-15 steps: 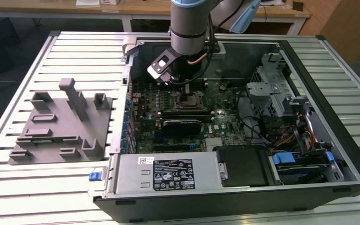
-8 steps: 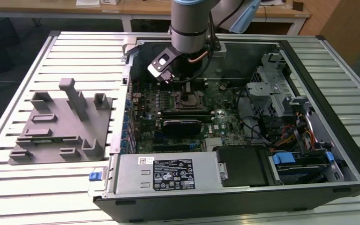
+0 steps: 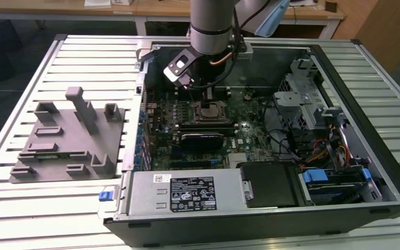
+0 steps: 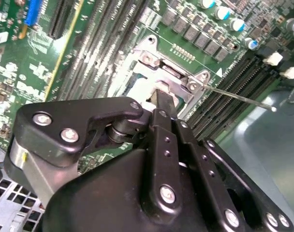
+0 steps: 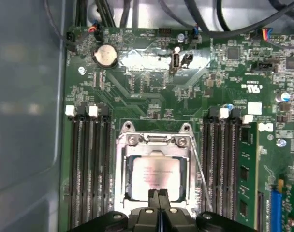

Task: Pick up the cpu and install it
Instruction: 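Place the cpu into insertion slot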

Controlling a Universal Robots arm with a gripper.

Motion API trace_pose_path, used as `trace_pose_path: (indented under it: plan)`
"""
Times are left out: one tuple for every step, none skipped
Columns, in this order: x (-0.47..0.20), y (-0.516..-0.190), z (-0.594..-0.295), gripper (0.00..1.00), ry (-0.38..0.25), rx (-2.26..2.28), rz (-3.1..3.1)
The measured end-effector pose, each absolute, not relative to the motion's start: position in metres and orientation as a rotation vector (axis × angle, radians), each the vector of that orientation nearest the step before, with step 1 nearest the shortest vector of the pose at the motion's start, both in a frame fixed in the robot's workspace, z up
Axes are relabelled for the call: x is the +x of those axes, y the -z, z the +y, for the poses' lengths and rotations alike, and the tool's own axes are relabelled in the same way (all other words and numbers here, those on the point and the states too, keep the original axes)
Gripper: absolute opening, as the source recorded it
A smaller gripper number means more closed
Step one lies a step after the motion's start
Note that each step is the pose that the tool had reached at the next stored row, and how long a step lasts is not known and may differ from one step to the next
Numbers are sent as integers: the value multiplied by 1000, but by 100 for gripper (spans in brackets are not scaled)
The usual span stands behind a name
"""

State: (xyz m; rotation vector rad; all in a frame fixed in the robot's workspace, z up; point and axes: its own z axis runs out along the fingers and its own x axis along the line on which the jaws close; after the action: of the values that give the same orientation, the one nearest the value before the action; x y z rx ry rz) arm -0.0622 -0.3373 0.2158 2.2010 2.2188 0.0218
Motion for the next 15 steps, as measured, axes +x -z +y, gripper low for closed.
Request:
trace_pose_path:
  plan:
    - [-62, -216, -339, 11, -22, 2201, 2219]
    - [-61, -216, -339, 11, -21, 2201, 2219]
    - [-59, -216, -339, 11, -21, 2201, 2219]
    - [-58, -216, -339, 11, -21, 2201, 2219]
    - [-57, -216, -339, 11, -21, 2201, 2219]
    - [-56, -216, -339, 11, -21, 2201, 2219]
    - [-55, -216, -339, 11, -21, 2201, 2219]
    - [-54, -216, -339, 11, -21, 2201, 2219]
    - [-53, -216, -339, 11, -21, 2201, 2219]
    - [-53, -216, -339, 11, -21, 2201, 2219]
    - [-53, -216, -339, 11, -21, 2201, 2219]
    - [-52, -216, -339, 11, -21, 2201, 2219]
    - [-52, -216, -339, 11, -21, 2201, 2219]
    - [-52, -216, -339, 11, -21, 2201, 2219]
    - [-52, -216, -339, 11, -21, 2201, 2219]
